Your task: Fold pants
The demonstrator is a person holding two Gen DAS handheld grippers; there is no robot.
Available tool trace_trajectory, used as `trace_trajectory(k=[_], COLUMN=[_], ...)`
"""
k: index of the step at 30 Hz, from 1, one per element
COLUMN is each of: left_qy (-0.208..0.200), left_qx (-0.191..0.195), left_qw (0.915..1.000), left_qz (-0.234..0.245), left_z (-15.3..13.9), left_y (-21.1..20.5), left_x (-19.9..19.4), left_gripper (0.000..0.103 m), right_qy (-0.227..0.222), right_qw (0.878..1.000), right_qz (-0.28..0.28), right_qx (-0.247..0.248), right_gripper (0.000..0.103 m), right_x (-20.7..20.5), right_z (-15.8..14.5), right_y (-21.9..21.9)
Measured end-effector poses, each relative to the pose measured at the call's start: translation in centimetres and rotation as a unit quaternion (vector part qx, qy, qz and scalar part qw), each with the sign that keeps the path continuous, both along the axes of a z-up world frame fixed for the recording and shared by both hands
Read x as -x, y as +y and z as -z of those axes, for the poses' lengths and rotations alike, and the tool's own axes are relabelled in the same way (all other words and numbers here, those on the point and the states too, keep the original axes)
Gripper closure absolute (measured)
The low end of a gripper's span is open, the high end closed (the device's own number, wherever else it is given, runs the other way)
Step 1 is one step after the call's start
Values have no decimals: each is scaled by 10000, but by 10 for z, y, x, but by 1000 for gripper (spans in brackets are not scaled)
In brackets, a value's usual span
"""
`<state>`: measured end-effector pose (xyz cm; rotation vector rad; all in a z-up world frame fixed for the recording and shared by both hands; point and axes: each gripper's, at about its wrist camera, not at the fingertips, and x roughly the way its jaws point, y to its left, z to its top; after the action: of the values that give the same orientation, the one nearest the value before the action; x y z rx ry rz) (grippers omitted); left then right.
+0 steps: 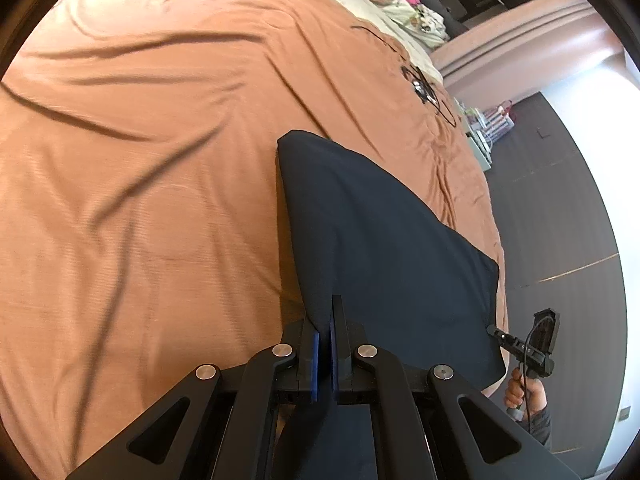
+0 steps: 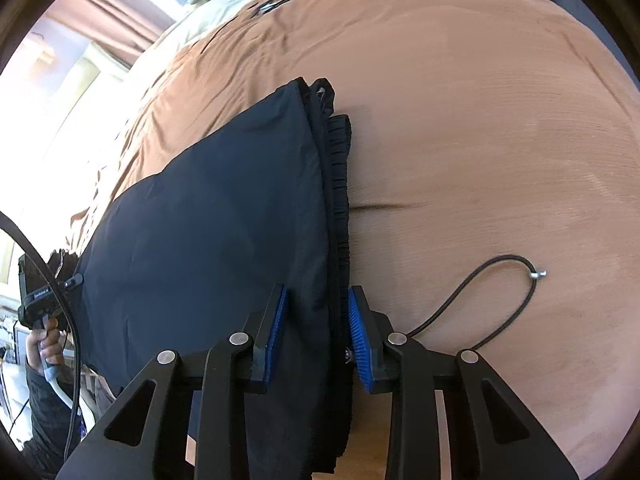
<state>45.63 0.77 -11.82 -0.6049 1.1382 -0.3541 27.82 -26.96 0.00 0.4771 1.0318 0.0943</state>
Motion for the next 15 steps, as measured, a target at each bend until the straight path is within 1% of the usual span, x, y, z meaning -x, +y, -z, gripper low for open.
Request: trace_trajectory(k=[8,15], left_qy=[37,114], left_qx=[-157,-233], left_qw=[9996,9986], left_qz=[-214,-451], left_z=[-2,4], left_y=[48,87], left_x=[8,12], left_gripper=[100,100], right_qy=[-17,-28], right_qw=[9996,9985], right_qz=[-283,-555], right_qx=[12,-22], right_gripper=[75,75], right_x=[-23,-37], right_z=[9,18], right_y=[43,79])
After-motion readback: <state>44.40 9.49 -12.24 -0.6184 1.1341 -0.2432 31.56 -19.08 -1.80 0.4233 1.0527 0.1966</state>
